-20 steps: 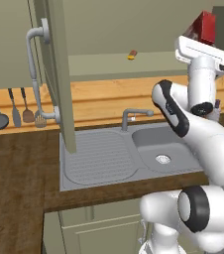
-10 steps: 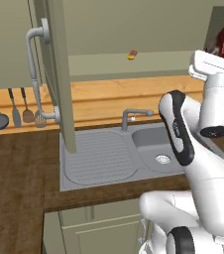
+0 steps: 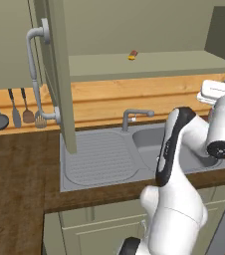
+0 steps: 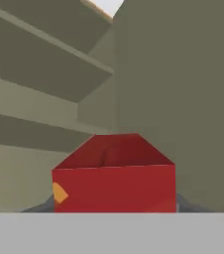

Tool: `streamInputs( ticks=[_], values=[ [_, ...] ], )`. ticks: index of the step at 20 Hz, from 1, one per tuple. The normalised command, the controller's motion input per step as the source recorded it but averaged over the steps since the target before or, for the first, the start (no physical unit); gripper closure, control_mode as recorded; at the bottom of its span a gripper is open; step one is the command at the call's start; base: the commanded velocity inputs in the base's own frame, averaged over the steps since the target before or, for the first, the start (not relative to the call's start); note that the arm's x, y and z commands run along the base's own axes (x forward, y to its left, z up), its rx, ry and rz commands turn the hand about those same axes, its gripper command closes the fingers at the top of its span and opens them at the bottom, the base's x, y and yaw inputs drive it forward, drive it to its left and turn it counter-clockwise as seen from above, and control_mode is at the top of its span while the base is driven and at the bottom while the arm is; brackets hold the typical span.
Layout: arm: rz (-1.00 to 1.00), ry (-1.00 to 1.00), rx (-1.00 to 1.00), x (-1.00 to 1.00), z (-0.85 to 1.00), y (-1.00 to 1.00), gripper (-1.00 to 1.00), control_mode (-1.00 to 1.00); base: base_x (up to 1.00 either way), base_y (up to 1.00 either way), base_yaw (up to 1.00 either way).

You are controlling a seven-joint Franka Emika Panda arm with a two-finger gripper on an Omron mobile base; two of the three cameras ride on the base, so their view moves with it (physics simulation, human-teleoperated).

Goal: Pick the cereal and place it on the digital scale for weighing, and close the cabinet.

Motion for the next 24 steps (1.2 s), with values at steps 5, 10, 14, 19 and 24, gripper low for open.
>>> streamInputs(
  ticks=[5,10,14,19,24],
  values=[
    [-0.24,0.33,-0.04,0.02,-0.4,-0.03,1.0,-1.0,0.0,0.0,0.0],
    [-0.09,0.25,-0.02,0.35,-0.37,-0.39,1.0,-1.0,0.0,0.0,0.0],
    [0.0,0.13,0.0,0.5,-0.28,-0.62,1.0,-1.0,0.0,0.0,0.0],
    [0.0,0.0,0.0,0.3,-0.45,-0.41,1.0,-1.0,0.0,0.0,0.0],
    [0.0,-0.1,0.0,0.03,-0.61,-0.13,1.0,-1.0,0.0,0.0,0.0]
  ],
)
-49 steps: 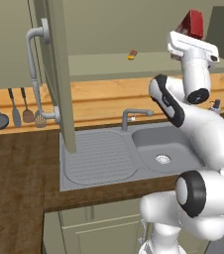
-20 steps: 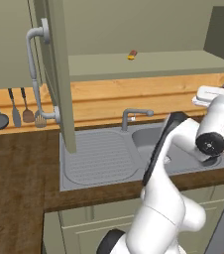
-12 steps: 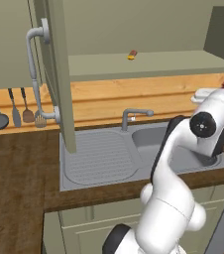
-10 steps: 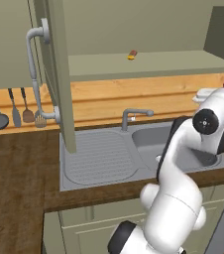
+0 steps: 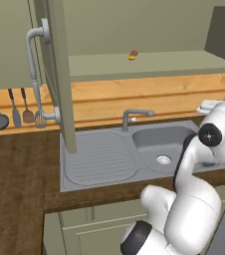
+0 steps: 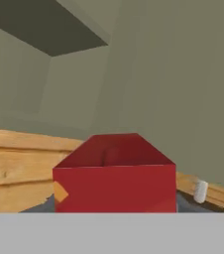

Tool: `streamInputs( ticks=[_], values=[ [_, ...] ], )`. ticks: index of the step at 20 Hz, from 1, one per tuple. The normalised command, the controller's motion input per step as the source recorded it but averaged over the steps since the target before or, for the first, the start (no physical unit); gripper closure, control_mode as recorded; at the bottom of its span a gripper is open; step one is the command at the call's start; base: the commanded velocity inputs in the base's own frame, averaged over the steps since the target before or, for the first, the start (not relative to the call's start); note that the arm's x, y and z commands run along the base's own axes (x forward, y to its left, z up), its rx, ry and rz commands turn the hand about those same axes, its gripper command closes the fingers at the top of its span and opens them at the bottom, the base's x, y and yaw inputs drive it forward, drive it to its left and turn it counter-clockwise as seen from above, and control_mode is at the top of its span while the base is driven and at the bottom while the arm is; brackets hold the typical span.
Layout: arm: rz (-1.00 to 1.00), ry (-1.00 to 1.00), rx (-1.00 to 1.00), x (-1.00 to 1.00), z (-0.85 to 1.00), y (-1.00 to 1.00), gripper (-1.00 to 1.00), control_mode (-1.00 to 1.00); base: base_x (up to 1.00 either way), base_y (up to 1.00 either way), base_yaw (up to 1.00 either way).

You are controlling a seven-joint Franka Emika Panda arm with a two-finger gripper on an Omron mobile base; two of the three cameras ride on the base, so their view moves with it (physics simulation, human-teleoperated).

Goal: Pick the cereal and place it on the digital scale for weighing, and close the cabinet.

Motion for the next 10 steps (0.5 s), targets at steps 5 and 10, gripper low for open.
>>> streamInputs(
  ticks=[5,10],
  values=[
    [-0.1,-0.04,0.02,0.14,-0.25,-0.26,1.0,-1.0,0.0,0.0,0.0],
    [-0.24,0.03,0.0,0.16,-0.05,-0.23,1.0,-1.0,0.0,0.0,0.0]
  ],
)
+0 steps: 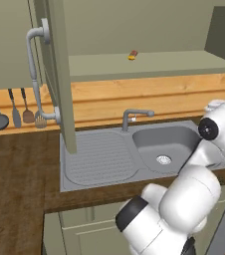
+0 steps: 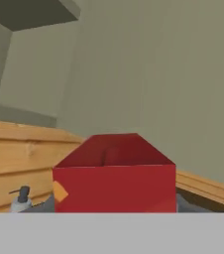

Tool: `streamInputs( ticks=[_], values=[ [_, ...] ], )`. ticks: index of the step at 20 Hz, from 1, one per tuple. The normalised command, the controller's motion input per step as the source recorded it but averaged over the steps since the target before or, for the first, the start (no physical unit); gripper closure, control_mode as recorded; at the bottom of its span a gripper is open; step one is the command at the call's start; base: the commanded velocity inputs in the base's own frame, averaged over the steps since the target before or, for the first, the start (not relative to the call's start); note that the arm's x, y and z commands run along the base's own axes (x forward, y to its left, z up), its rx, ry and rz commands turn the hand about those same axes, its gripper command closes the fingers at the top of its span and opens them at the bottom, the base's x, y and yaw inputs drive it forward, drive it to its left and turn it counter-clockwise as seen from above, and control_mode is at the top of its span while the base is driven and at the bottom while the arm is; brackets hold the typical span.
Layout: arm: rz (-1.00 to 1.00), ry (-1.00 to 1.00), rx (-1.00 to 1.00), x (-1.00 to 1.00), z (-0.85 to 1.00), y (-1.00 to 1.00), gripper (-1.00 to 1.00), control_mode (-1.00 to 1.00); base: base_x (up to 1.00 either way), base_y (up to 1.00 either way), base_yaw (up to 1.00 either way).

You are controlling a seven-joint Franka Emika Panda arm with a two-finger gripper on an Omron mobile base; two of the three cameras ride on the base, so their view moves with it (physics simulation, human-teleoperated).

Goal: Pick the cereal and place it on the digital scale for weighing, and close the cabinet.

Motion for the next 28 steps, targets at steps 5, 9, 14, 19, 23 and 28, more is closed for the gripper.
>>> streamInputs(
  ticks=[5,9,14,19,23,28],
  values=[
    [-0.19,0.0,0.0,0.03,-0.15,-0.16,1.0,-1.0,0.0,0.0,0.0],
    [-0.03,-0.03,0.04,0.0,-0.46,-0.44,1.0,-1.0,0.0,0.0,0.0],
    [0.0,-0.01,0.04,0.05,-0.29,-0.37,1.0,-1.0,0.0,0.0,0.0],
    [0.0,0.0,0.04,0.1,-0.14,-0.3,1.0,-1.0,0.0,0.0,0.0],
    [-0.08,0.02,0.01,0.02,0.0,-0.28,1.0,-1.0,0.0,0.0,0.0],
    [-0.2,0.03,0.0,0.0,0.0,-0.14,1.0,-1.0,0.0,0.0,0.0]
  ],
)
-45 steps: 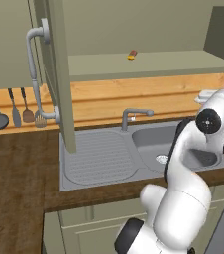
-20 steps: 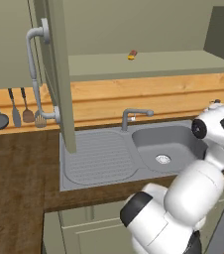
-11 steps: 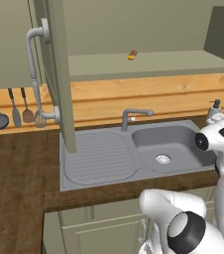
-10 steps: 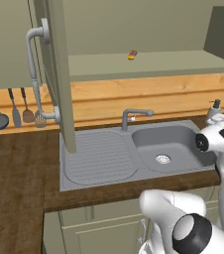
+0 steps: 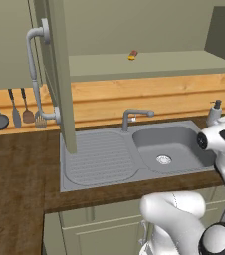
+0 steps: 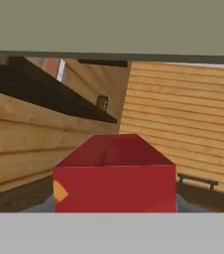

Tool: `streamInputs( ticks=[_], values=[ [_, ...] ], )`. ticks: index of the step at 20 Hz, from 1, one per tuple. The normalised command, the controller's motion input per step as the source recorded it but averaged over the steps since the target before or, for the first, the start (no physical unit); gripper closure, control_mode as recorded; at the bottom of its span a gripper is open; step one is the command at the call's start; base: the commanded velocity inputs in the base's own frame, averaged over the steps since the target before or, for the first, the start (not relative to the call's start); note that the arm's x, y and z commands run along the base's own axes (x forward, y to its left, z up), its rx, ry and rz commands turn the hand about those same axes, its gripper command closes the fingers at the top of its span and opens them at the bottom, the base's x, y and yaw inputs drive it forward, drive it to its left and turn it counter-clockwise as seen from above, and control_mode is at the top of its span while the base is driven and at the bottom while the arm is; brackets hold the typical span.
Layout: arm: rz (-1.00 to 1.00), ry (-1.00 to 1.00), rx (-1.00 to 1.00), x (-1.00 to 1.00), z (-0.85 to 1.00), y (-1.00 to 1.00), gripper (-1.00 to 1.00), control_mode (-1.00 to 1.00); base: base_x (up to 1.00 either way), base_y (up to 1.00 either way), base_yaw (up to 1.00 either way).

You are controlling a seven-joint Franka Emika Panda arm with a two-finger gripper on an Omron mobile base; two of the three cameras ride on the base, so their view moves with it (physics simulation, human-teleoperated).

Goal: Pick the cereal and place it on the digital scale for weighing, and close the cabinet.

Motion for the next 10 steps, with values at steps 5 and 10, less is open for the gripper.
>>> streamInputs(
  ticks=[5,10],
  values=[
    [-0.18,0.0,0.0,0.05,0.0,-0.29,1.0,-1.0,0.0,0.0,0.0],
    [-0.02,0.0,0.02,0.06,0.0,-0.36,1.0,-1.0,0.0,0.0,0.0]
  ],
)
